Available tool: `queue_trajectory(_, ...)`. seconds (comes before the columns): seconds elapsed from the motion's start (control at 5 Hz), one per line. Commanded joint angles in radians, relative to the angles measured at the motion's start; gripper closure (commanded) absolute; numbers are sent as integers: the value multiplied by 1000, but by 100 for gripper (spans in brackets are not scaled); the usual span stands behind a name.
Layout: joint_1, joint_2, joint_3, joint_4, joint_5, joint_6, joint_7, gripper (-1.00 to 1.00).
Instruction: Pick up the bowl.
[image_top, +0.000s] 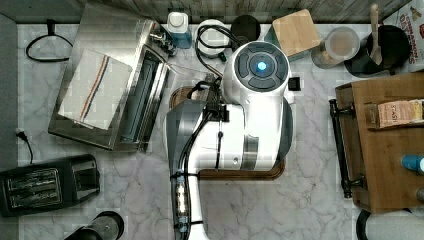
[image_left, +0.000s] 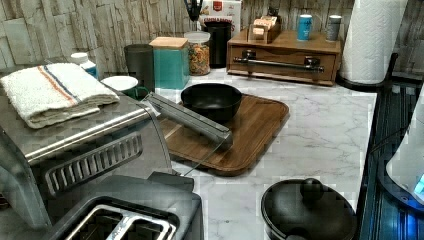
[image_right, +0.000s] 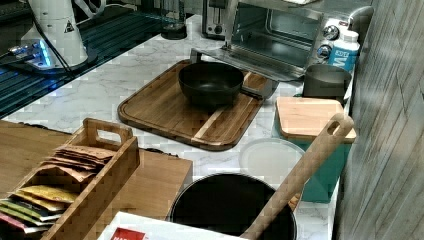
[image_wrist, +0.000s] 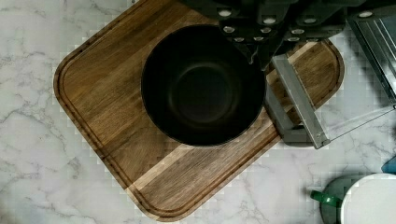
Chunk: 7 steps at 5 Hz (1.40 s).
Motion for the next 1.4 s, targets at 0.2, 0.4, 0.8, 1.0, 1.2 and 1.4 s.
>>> queue_trajectory(0.2, -70, -142, -78, -232, 30, 78, 87, 100)
queue_trajectory(0.4, -84, -203, -106, -308, 31, 82, 127, 67)
queue_trajectory(0.8, -72, -275, -143, -469, 47, 187, 117, -100)
queue_trajectory(1.0, -69, -264, -143, -535, 100, 256, 47, -100)
queue_trajectory(1.2, -56, -241, -130, -600, 84, 343, 36, -100)
queue_trajectory(1.4, -56, -210, -132, -628, 131, 391, -38, -100)
